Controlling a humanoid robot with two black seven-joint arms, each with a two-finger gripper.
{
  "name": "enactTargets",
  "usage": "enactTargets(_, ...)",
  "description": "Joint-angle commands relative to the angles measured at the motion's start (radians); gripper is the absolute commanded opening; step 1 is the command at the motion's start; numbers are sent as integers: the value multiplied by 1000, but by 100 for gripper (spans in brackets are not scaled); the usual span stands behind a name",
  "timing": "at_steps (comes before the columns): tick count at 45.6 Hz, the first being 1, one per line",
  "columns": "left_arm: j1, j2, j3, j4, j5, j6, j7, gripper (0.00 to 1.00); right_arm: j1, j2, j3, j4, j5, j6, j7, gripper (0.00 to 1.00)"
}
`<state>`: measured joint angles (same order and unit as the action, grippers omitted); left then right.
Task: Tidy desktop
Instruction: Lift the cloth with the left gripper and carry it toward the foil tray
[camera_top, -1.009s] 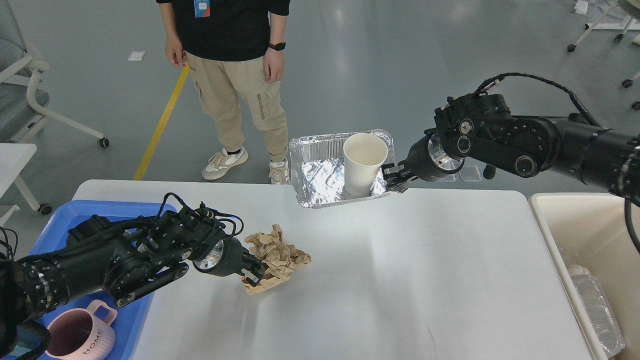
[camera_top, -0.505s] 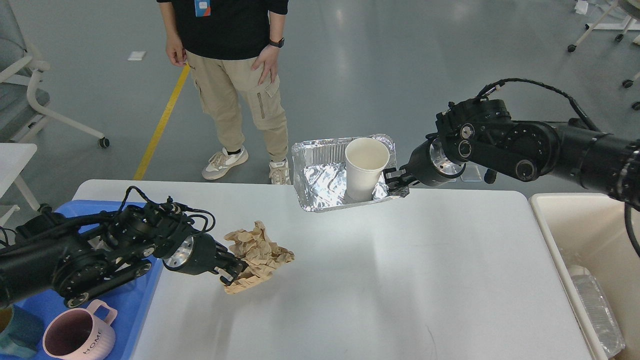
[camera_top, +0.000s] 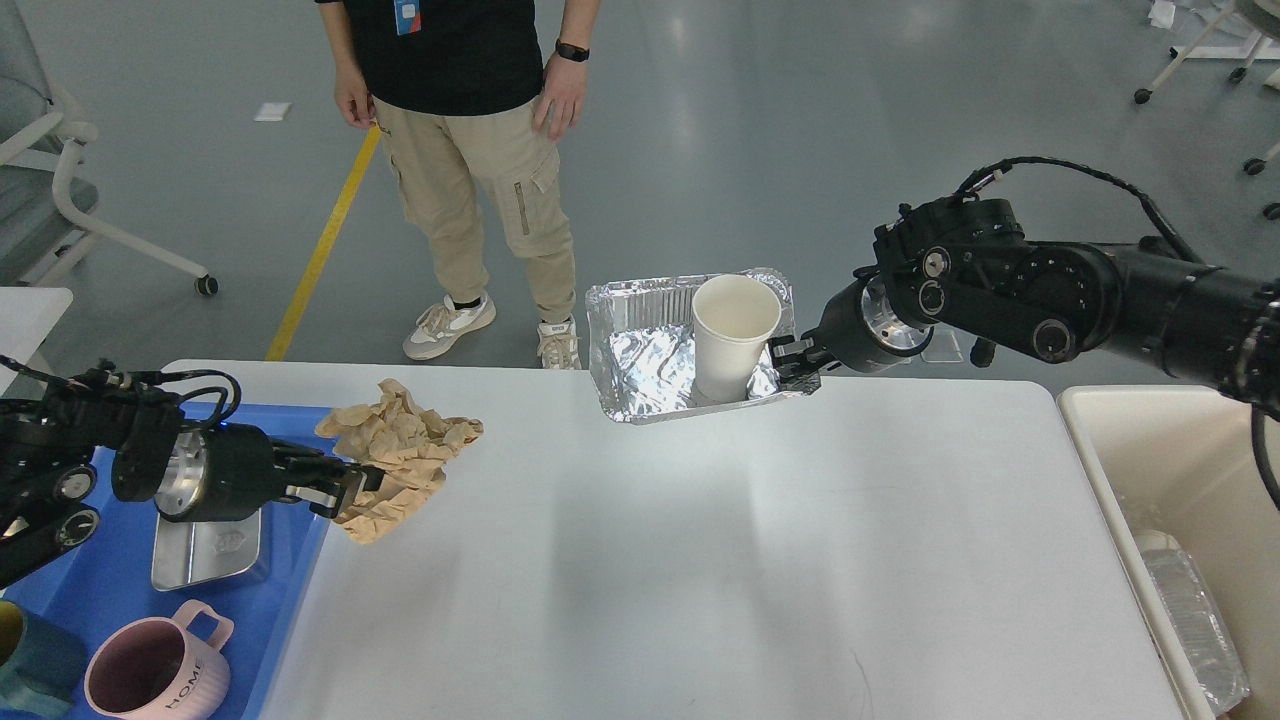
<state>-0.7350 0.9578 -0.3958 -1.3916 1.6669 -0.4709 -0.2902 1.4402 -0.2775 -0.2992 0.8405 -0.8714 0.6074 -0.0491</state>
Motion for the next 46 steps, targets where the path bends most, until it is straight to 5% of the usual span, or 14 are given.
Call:
enactTargets(1, 51, 58, -106, -12, -97, -5, -1, 4, 0, 1, 0, 0, 0, 0, 0, 0)
enactTargets(21, 46, 167, -273, -84, -322, -66, -7, 5, 0, 1, -1, 2, 0, 2, 0, 0)
enactTargets(46, -221, -94, -281, -44, -331, -186, 23, 7, 12, 6, -1, 8, 0, 8, 0, 0)
